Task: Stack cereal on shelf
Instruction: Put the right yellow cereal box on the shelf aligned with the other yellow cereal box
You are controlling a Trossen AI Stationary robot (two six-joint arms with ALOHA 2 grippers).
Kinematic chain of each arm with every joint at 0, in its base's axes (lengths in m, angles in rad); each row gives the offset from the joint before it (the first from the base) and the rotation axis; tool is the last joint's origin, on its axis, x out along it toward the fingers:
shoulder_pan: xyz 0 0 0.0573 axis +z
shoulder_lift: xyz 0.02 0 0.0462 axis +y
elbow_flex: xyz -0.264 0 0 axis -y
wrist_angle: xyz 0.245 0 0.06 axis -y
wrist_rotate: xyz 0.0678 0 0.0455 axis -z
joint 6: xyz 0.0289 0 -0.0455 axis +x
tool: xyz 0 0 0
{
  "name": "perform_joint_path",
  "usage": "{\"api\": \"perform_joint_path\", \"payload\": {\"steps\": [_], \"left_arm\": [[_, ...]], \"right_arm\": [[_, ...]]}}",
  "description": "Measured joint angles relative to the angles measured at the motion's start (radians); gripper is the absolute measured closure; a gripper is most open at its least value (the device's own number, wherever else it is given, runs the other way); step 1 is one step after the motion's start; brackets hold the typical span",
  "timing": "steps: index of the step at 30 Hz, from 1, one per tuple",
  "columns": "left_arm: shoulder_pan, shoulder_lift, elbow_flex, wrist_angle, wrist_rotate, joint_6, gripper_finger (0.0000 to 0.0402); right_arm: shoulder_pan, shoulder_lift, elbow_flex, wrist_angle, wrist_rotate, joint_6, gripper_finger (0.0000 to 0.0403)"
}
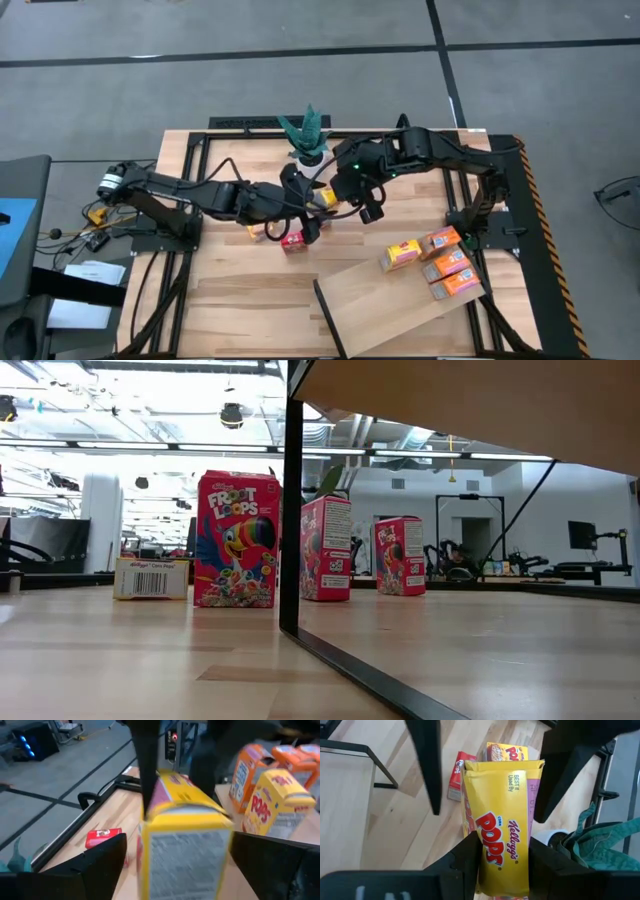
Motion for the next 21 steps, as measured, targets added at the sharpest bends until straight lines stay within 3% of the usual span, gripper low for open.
{"api": "perform_joint_path", "payload": {"steps": [12, 21], "left_arm": [[0.000, 0.013, 0.000, 0.017, 0.022, -0.021, 0.0156], [0.000, 0.014, 0.000, 0.015, -0.004, -0.030, 0.0194]], "right_arm": [[0.000, 0.001, 0.000, -0.004, -0.004, -0.001, 0.0260], [0.001, 0.001, -0.001, 0.004, 0.041, 0.027, 0.0230]]}}
